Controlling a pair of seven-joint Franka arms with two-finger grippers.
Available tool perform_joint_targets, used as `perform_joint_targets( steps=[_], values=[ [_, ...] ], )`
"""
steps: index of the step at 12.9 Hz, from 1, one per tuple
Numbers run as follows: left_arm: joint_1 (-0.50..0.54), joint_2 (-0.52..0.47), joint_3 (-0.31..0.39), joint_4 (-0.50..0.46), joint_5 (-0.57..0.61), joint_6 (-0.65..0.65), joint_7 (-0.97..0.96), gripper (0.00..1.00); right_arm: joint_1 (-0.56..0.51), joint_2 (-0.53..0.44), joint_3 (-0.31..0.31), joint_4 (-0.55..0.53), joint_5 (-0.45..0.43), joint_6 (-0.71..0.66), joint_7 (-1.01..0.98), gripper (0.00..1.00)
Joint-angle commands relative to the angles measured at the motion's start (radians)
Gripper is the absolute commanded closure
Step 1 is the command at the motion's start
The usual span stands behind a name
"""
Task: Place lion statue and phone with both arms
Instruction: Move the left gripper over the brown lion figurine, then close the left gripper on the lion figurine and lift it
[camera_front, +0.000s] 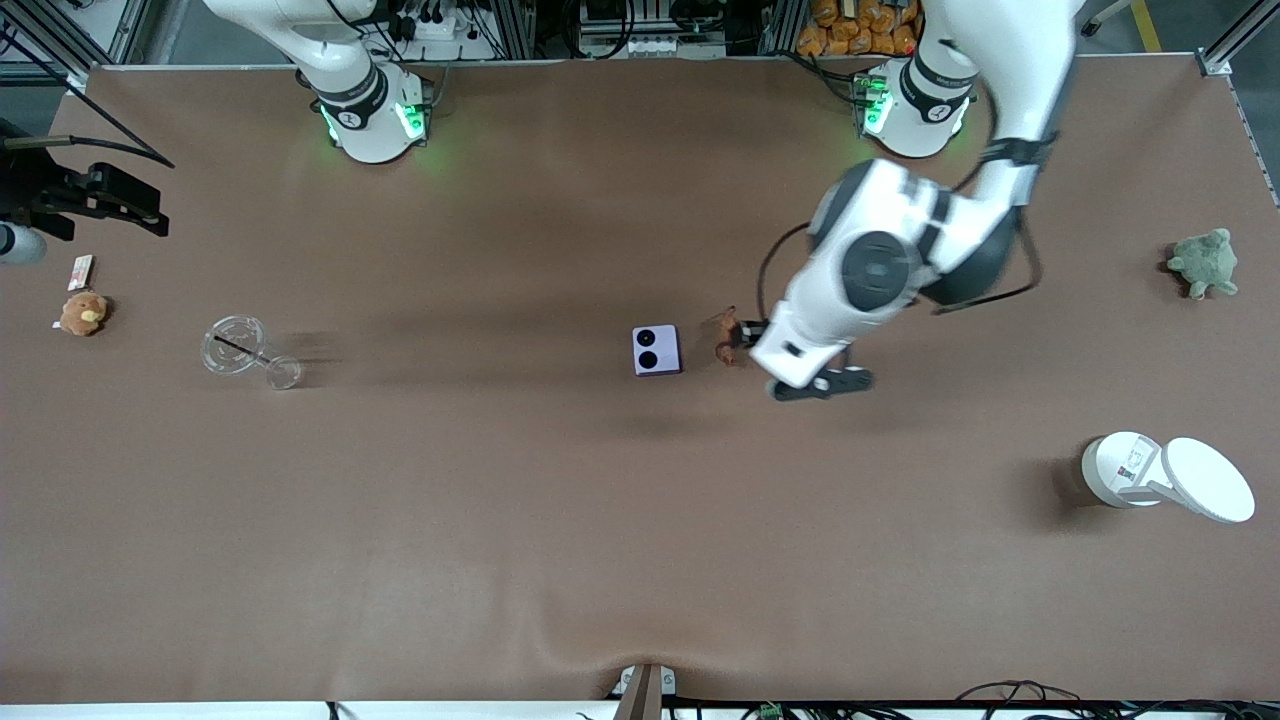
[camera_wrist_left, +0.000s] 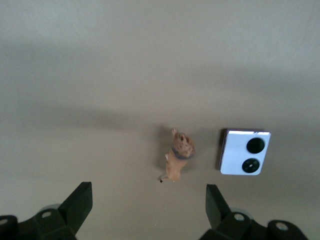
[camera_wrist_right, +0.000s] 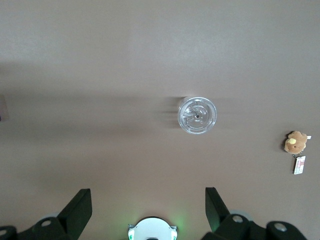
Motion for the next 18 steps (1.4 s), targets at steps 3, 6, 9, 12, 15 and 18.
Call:
perform_joint_targets(
  steps=[3,6,9,12,15,18],
  values=[
    [-0.082,0.072,0.006,-0.014,0.08,0.079,-0.072,0.0,-0.017,0.008,0.014,0.021,0.006,-0.01,0.003,0.0],
    [-0.114,0.098,0.006,-0.018,0.08,0.094,-0.072,0.0,-0.024,0.008,0.011,0.021,0.044,-0.01,0.003,0.0],
    [-0.133,0.168,0.008,-0.011,0.08,0.159,-0.084,0.0,-0.023,0.014,0.009,0.021,0.043,-0.006,0.005,0.0],
    [-0.136,0.213,0.008,-0.019,0.108,0.167,-0.084,0.0,-0.024,0.017,0.008,0.021,0.043,-0.004,0.005,0.0],
    [-0.136,0.25,0.008,-0.017,0.155,0.168,-0.083,0.0,-0.018,0.017,0.009,0.022,0.031,-0.004,-0.004,0.0],
    [-0.133,0.254,0.008,-0.015,0.161,0.168,-0.069,0.78,-0.023,0.019,0.009,0.022,0.031,-0.003,-0.004,0.0]
  ],
)
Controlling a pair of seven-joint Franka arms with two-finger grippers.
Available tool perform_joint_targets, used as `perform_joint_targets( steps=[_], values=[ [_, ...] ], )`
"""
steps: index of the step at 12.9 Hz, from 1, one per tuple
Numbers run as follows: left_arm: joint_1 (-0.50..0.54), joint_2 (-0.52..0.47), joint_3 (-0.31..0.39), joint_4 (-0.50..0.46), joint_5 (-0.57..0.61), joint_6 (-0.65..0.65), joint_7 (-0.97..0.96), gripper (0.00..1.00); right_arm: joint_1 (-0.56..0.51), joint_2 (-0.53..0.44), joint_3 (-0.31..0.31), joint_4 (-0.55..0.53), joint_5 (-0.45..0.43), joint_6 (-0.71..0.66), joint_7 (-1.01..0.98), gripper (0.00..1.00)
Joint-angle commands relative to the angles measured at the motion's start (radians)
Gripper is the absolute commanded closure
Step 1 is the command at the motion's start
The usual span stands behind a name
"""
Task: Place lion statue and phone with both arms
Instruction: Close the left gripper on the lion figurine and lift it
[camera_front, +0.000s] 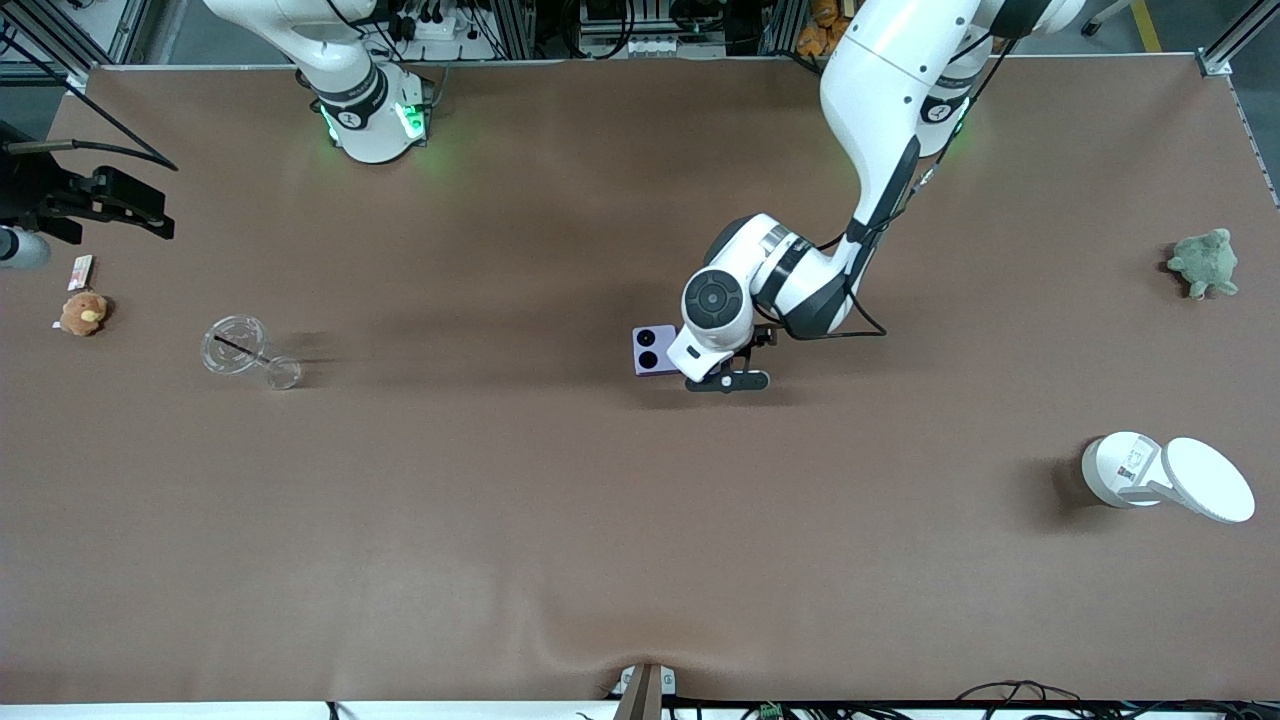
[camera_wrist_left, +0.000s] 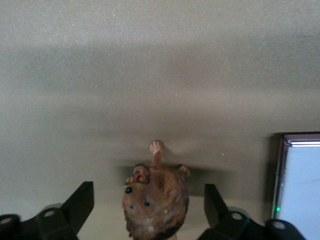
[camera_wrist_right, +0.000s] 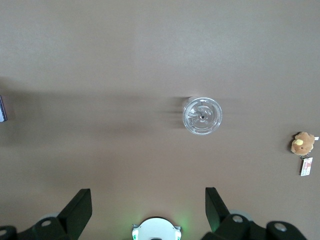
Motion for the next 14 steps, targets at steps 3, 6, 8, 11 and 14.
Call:
perform_joint_targets(
  steps=[3,6,8,11,14],
  values=[
    [-0.012,-0.011,0.004,0.006,0.025,-0.008,-0.019,0.89,-0.013,0.01,0.013,0.026,0.008,-0.005,-0.006,0.0],
    [-0.004,-0.024,0.006,0.025,0.023,-0.024,-0.03,0.89,-0.018,0.01,0.013,0.026,0.017,-0.002,-0.006,0.0],
    [0.042,-0.055,0.031,0.058,0.023,-0.051,-0.015,0.89,-0.007,0.019,0.014,0.026,0.012,0.001,-0.006,0.0],
    [0.221,-0.061,0.038,0.161,0.025,-0.12,0.065,0.84,-0.013,0.039,0.014,0.026,0.023,0.058,-0.005,0.0],
    [0.394,-0.058,0.039,0.207,0.026,-0.13,0.197,0.82,-0.007,0.079,0.014,0.027,0.017,0.075,-0.006,0.0]
  ],
)
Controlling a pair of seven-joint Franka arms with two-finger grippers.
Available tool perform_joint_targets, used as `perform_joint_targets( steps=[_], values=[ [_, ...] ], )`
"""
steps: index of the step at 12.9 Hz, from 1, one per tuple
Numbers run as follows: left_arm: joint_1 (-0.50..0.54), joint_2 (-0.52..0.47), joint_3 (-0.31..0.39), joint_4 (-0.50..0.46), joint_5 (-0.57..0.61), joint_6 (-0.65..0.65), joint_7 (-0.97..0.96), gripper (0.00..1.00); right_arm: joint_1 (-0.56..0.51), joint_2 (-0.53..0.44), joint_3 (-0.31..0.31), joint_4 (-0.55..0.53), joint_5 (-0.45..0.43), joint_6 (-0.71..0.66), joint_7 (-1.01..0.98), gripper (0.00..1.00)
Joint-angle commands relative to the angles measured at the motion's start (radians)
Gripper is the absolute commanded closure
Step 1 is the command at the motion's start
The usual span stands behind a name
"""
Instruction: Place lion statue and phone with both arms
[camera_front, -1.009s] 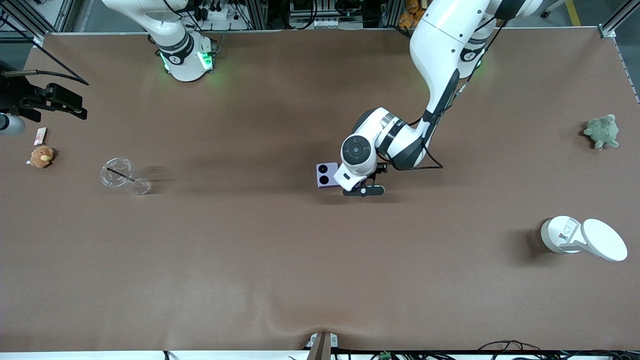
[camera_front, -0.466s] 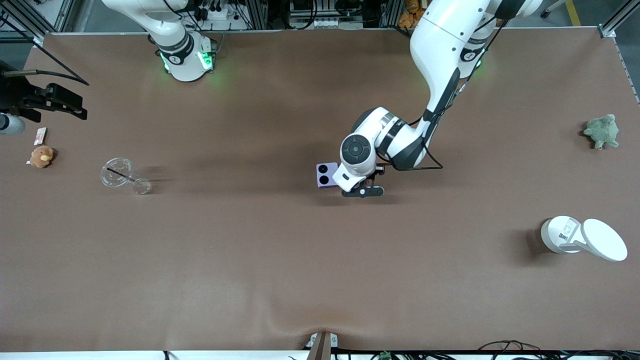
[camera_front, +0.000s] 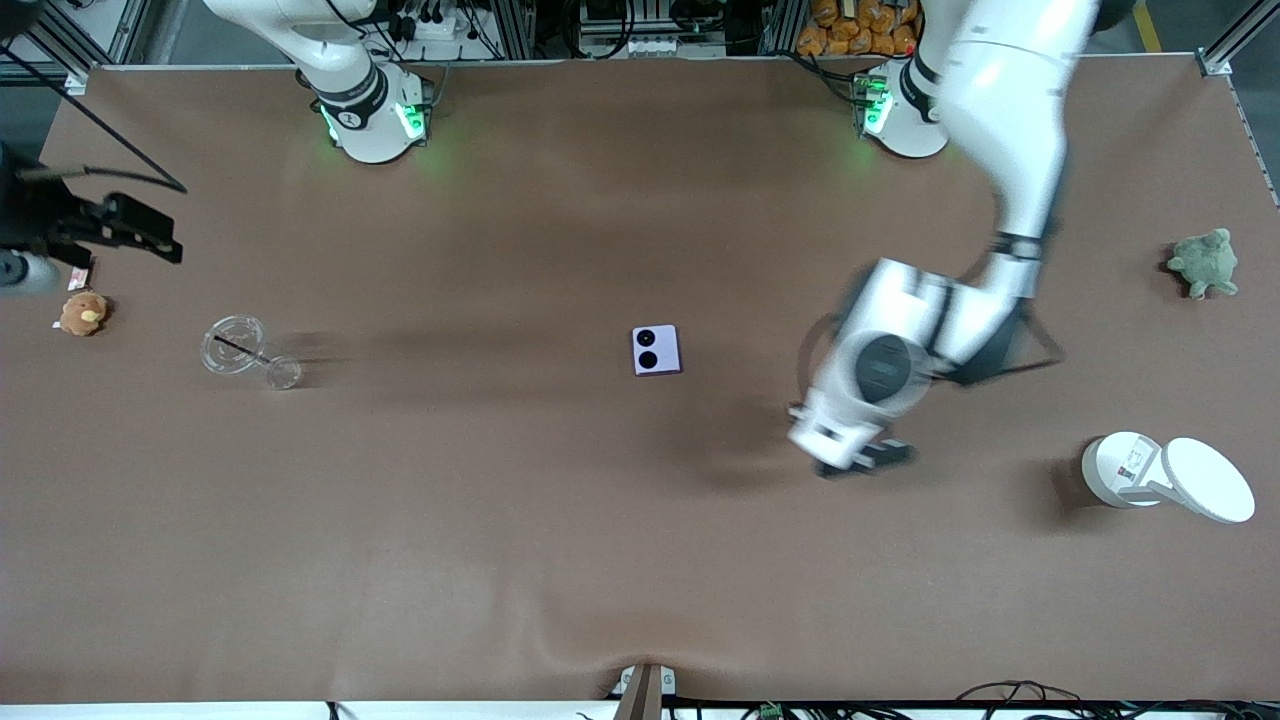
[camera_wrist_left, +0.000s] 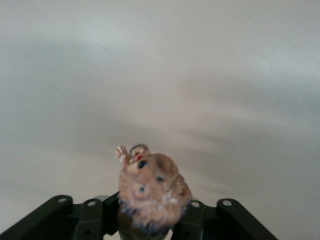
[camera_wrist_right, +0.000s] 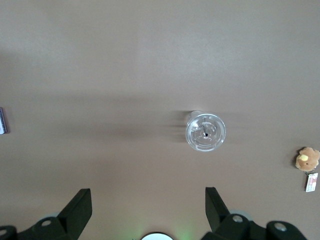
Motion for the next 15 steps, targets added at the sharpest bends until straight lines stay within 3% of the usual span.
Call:
perform_joint_targets(
  steps=[1,6,10,13,15],
  values=[
    [0.126,0.009,-0.017,0.047,0.016,-0.022,0.11,0.82,-0.009,0.03,0.007,0.024,0.02,-0.001,-0.004,0.0],
    [0.301,0.034,-0.017,0.052,0.017,-0.016,0.451,0.82,0.034,0.108,0.013,0.021,0.018,-0.01,-0.003,0.0],
    [0.404,0.063,-0.02,0.05,0.003,-0.007,0.723,0.77,0.181,0.111,0.015,0.025,0.02,0.005,0.011,0.0],
    [0.407,0.103,-0.02,0.052,-0.002,0.045,0.759,0.77,0.239,0.157,0.017,0.025,0.029,0.085,0.01,0.0],
    [0.407,0.131,-0.02,0.052,-0.003,0.094,0.764,0.76,0.267,0.229,0.015,0.022,0.104,0.136,0.013,0.0]
  ],
)
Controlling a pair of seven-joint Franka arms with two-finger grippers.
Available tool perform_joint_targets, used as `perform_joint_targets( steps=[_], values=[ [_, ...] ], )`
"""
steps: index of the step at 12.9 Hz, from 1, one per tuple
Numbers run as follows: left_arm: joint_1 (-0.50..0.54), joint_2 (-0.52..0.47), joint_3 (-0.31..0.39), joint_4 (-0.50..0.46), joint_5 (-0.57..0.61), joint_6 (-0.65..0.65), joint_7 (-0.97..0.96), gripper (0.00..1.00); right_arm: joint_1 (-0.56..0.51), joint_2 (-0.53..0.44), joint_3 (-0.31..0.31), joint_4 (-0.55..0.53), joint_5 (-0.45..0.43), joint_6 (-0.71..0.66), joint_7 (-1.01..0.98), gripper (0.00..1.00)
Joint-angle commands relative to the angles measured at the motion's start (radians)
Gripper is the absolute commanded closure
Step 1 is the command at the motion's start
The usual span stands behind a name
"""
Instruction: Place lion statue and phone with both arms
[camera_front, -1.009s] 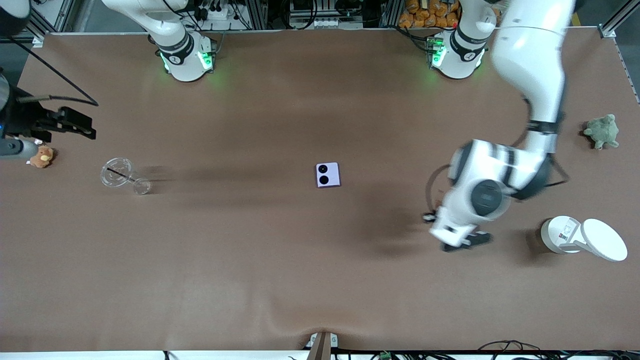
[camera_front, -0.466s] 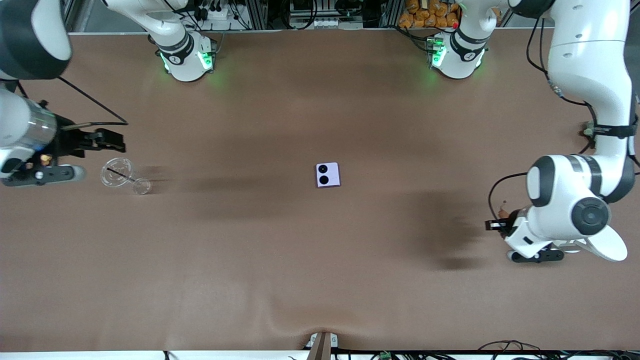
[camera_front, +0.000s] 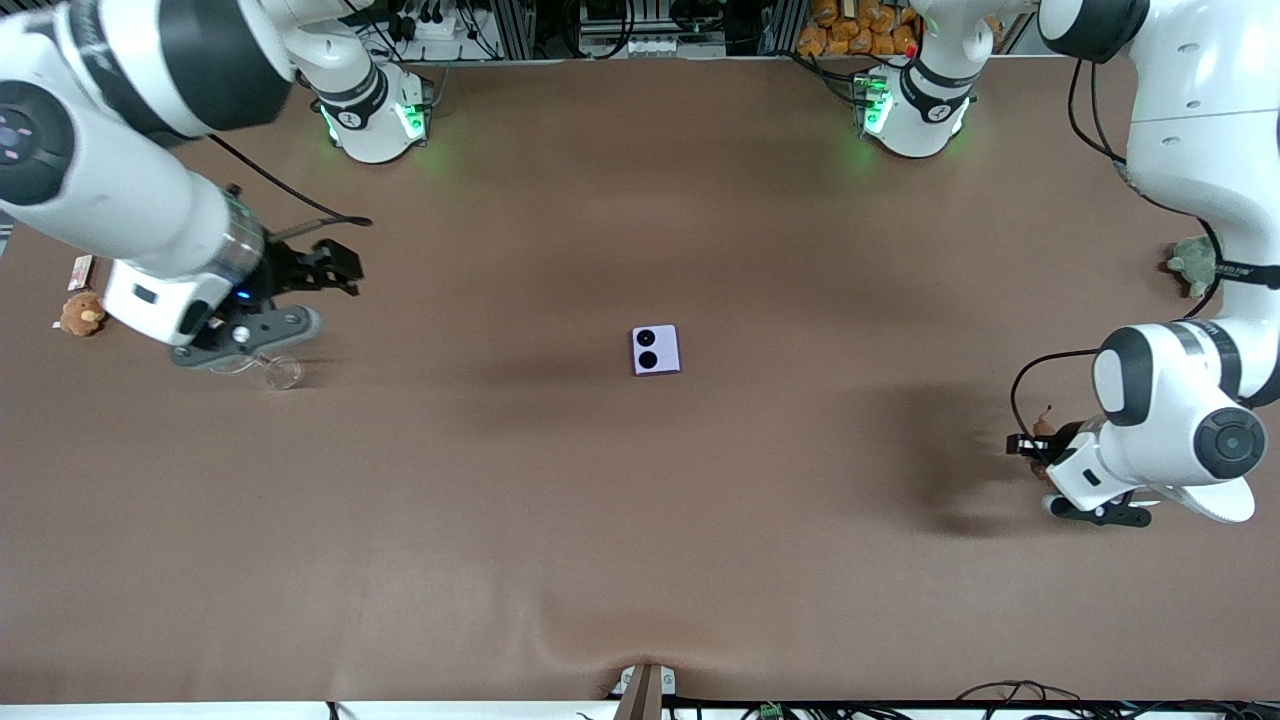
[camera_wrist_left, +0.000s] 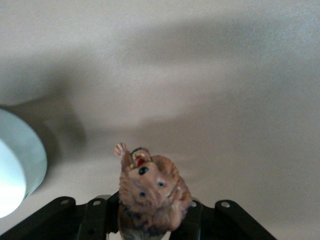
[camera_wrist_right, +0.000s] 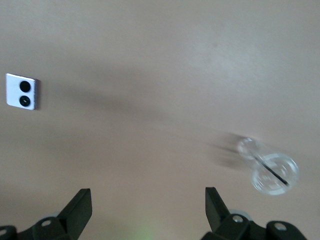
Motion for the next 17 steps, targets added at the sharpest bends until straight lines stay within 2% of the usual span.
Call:
perform_joint_targets(
  steps=[1,2,5,6,10,11,12,14,16,17],
  values=[
    [-0.001,0.04,-0.006,0.025,-0.004,0.045,0.021,0.75,0.021,0.117,-0.005,0.02,0.118,0.06,0.022,0.0],
    [0.0,0.048,-0.007,0.026,-0.005,0.054,0.029,0.75,0.027,0.146,-0.005,0.02,0.149,0.109,0.054,0.0],
    [0.023,0.065,-0.01,0.026,-0.036,0.078,0.087,0.75,0.116,0.218,-0.007,0.018,0.145,0.223,0.172,0.0],
    [0.023,0.074,-0.008,0.026,-0.042,0.085,0.102,0.72,0.134,0.241,-0.005,0.018,0.149,0.26,0.207,0.0],
    [0.04,0.088,-0.008,0.025,-0.042,0.103,0.108,0.7,0.219,0.35,-0.005,0.017,0.152,0.442,0.215,0.0],
    [0.04,0.09,-0.008,0.025,-0.042,0.108,0.108,0.66,0.245,0.363,-0.007,0.015,0.151,0.473,0.215,0.0],
    [0.039,0.091,-0.008,0.025,-0.042,0.108,0.107,0.54,0.274,0.366,-0.007,0.005,0.151,0.488,0.238,0.0],
    [0.039,0.093,-0.008,0.023,-0.042,0.108,0.105,0.0,0.306,0.377,-0.007,-0.047,0.146,0.548,0.326,0.0],
    [0.039,0.091,-0.008,0.023,-0.04,0.109,0.105,0.0,0.343,0.39,-0.005,-0.098,0.149,0.663,0.343,0.0],
    [0.039,0.091,-0.008,0.025,-0.04,0.109,0.105,0.0,0.358,0.407,-0.007,-0.1,0.152,0.679,0.343,0.0]
  ],
)
